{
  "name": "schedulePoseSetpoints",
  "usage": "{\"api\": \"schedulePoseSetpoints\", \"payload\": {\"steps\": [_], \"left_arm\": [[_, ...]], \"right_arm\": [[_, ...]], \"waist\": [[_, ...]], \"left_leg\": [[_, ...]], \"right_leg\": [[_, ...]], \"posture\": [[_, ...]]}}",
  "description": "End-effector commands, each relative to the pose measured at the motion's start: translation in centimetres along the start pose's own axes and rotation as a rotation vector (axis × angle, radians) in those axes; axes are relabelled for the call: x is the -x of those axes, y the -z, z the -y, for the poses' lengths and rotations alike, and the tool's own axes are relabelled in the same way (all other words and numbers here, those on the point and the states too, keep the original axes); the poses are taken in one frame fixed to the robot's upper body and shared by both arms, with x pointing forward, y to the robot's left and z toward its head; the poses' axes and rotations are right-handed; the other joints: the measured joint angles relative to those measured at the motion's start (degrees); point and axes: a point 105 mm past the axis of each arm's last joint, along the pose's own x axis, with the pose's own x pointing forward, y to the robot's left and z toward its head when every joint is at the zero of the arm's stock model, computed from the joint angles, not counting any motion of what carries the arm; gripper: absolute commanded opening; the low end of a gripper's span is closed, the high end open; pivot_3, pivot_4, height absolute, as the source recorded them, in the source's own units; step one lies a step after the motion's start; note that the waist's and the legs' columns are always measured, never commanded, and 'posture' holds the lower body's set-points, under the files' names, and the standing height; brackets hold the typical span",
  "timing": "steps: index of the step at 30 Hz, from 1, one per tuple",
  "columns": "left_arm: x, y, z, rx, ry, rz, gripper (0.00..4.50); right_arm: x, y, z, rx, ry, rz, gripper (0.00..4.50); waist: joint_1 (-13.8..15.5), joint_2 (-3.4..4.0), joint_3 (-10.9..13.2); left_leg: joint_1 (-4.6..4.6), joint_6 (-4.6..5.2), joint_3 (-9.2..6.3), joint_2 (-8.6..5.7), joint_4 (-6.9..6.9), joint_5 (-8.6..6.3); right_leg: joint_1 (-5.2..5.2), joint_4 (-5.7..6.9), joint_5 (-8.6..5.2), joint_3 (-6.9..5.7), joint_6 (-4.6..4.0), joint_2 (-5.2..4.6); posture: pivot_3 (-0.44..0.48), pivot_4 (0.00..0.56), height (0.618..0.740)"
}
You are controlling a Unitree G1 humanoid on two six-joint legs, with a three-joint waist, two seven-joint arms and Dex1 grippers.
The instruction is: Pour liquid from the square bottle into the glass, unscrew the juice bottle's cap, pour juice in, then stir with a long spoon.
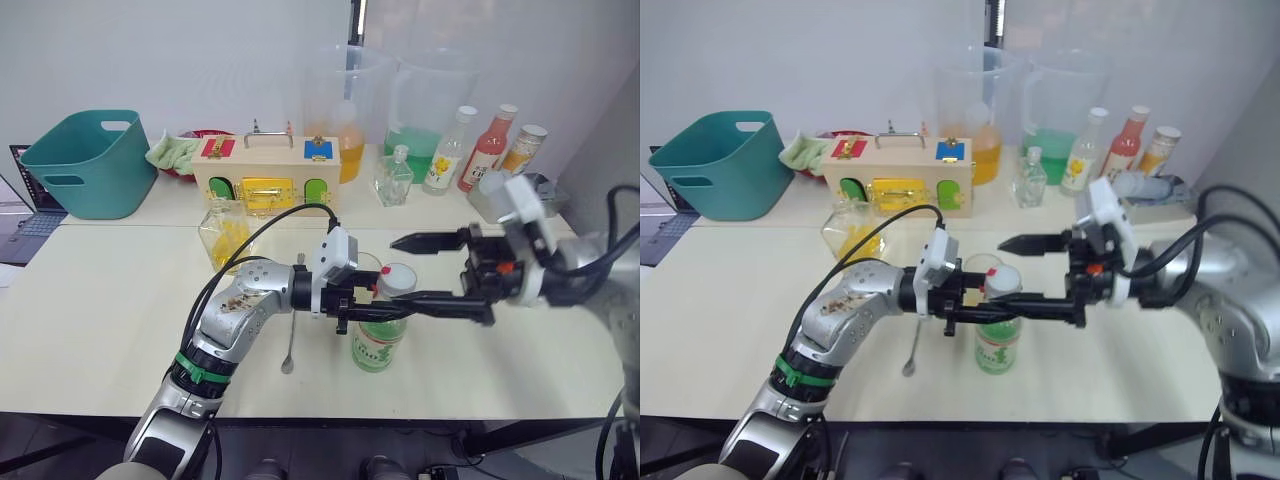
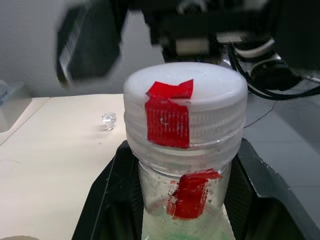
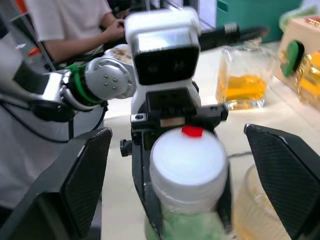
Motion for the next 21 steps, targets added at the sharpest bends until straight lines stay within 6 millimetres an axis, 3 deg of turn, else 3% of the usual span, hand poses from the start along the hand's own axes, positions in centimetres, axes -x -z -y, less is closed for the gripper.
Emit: {"api": "schedulePoseSetpoints", "payload": {"steps": [1,9,21], "left_arm": [[-0.3,-0.4,0.0,-0.027,0.028,0.009,1.53],[-0.6,-0.2,0.0,-0.026,0.052,0.013,1.53],[-0.8,-0.1,-0.1,-0.030,0.072,0.003,1.53]], "right_arm": [[0.5,-1.0,-0.6,0.037,0.171,0.052,4.50],[0.8,-0.4,-0.6,0.030,0.392,0.023,4.50],[0.0,0.0,-1.3,-0.021,0.421,0.004,4.50]], "waist": [[0.31,-0.01,-0.01],[0.38,-0.01,-0.01],[0.52,-0.01,-0.01]], "left_leg": [[0.01,0.00,0.00,0.00,0.00,0.00],[0.03,0.00,-0.02,0.01,-0.01,0.00],[0.02,0.00,-0.02,0.00,-0.01,0.00]], "right_leg": [[0.01,0.01,0.00,0.00,0.00,0.00],[0.05,0.00,0.00,-0.02,0.00,0.01],[0.07,-0.05,0.00,-0.02,0.00,0.01]], "posture": [[0.000,0.150,0.740],[0.000,0.150,0.740],[0.000,0.150,0.740]]}}
